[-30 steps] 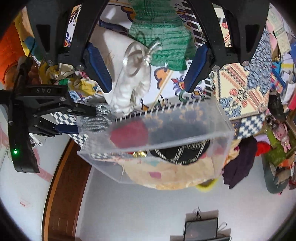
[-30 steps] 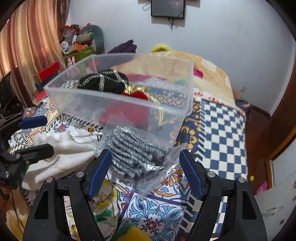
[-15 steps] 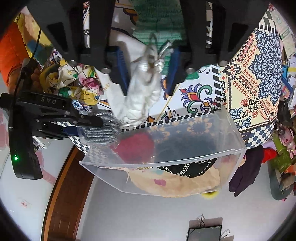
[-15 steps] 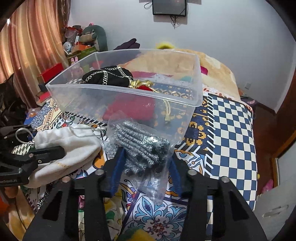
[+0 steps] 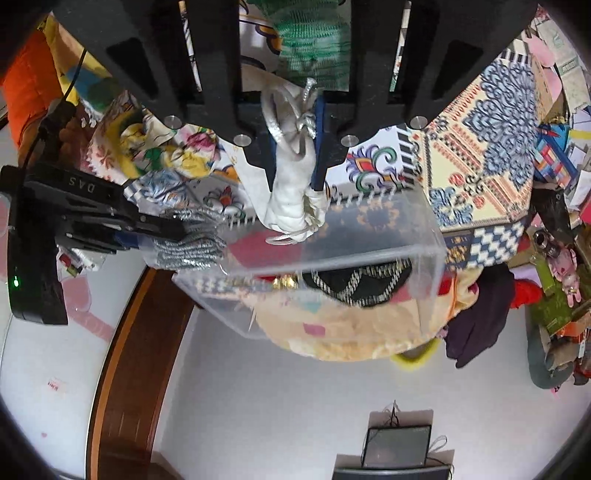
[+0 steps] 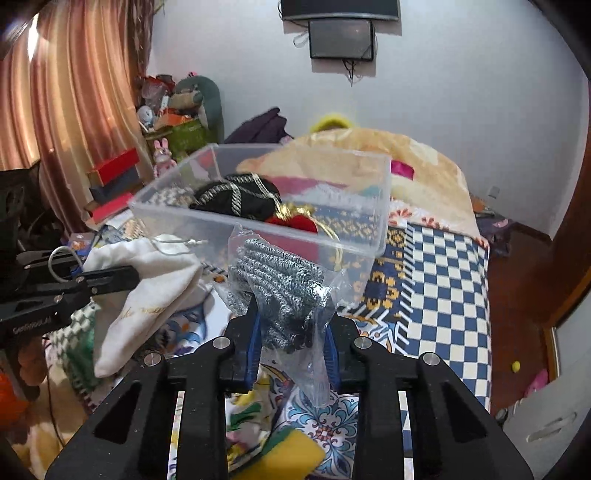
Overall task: Organize soft objects
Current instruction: 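Grasp bagged grey glove with right tool while left tool grasps white pouch, then drop grey glove into box with right tool while left drops white pouch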
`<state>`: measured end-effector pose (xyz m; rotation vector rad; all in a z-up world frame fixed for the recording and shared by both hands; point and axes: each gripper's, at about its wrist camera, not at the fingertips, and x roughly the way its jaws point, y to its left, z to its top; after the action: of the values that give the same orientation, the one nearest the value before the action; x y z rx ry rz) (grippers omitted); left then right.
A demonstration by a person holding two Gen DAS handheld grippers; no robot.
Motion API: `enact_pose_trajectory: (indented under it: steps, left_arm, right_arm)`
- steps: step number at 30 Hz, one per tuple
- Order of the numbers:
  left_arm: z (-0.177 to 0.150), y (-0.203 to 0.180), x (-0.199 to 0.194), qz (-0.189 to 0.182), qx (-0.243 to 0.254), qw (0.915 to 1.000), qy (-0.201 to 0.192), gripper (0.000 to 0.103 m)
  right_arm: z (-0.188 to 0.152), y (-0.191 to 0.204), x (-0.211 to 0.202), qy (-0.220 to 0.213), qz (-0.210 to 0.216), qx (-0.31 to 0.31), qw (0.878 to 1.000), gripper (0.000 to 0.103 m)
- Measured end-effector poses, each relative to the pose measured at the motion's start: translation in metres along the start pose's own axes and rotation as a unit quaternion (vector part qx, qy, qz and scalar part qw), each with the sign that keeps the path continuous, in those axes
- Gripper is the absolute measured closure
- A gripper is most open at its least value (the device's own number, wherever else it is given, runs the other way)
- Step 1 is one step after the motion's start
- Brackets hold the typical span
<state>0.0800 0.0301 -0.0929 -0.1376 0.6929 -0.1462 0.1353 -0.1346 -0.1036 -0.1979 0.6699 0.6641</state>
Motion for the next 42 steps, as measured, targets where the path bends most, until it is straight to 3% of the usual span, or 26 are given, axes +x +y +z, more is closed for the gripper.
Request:
enact_pose_trajectory:
  steps: [6, 14, 22, 35, 42]
  left_arm:
    - [0.022, 0.002, -0.028, 0.002, -0.005, 0.9992, -0.041, 0.088]
    - [0.061, 0.015, -0.036, 0.024, -0.026, 0.9954, -0.088, 0.088]
    - [0.086, 0.033, -0.024, 0.074, -0.042, 0.9889, -0.122, 0.088]
    - [0.103, 0.047, 0.03, 0.117, -0.039, 0.9878, -0.095, 0.088]
    - [0.101, 0.052, 0.064, 0.128, -0.036, 0.9894, -0.059, 0.088]
  right_arm:
    - [0.018, 0.008, -0.014, -0.035, 0.008, -0.01, 0.999, 0.077]
    - [0.041, 0.011, -0.02, -0.073, 0.013, -0.008, 0.997, 0.077]
    - [0.059, 0.009, -0.011, -0.083, 0.006, -0.008, 0.997, 0.077]
    - [0.082, 0.006, 0.031, -0.043, 0.013, -0.006, 0.999, 0.077]
    - [0.083, 0.014, 0.057, -0.004, 0.009, -0.029, 1.0, 0.077]
